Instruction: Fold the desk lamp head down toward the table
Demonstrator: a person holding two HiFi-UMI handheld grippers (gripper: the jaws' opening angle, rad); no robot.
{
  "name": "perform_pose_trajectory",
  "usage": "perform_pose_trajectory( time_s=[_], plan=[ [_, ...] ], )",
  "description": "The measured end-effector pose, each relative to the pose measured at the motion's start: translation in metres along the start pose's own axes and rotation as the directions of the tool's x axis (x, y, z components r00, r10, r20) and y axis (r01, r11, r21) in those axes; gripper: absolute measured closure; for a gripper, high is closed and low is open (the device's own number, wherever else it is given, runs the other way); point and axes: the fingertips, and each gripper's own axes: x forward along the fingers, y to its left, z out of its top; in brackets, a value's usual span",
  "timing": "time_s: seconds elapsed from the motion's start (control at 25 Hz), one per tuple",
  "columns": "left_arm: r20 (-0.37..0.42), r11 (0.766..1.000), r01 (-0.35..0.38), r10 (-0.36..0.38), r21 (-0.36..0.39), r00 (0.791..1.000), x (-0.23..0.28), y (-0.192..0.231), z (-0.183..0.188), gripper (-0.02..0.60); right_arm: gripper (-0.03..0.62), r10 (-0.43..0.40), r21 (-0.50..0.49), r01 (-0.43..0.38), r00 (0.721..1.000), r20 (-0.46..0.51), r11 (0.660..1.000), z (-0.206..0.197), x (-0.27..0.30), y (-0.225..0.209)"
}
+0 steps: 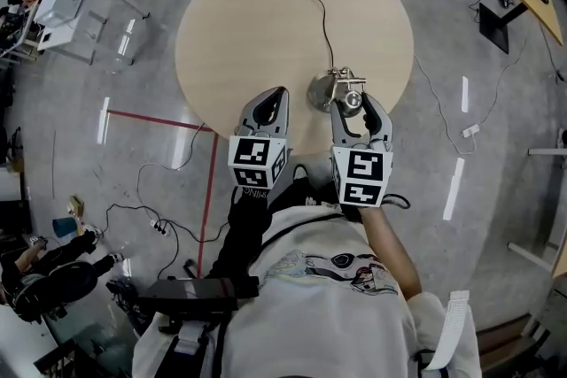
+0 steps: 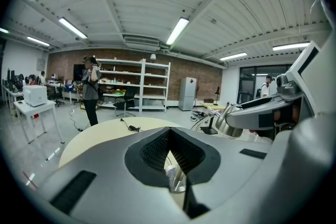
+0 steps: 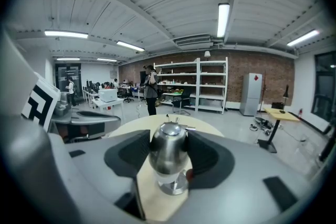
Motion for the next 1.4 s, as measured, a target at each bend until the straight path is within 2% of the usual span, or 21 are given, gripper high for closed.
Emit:
perform_pose_trajectory(
  time_s=[1.4],
  plan=[
    [-0.001,1.0,-0.003,0.003,-0.001,1.0,-0.004,0.006,-0.004,0.58,0.376,-0.022,-0.028,0.022,1.0,-0.004,0.999,-0.048,-0.013,0.006]
  ],
)
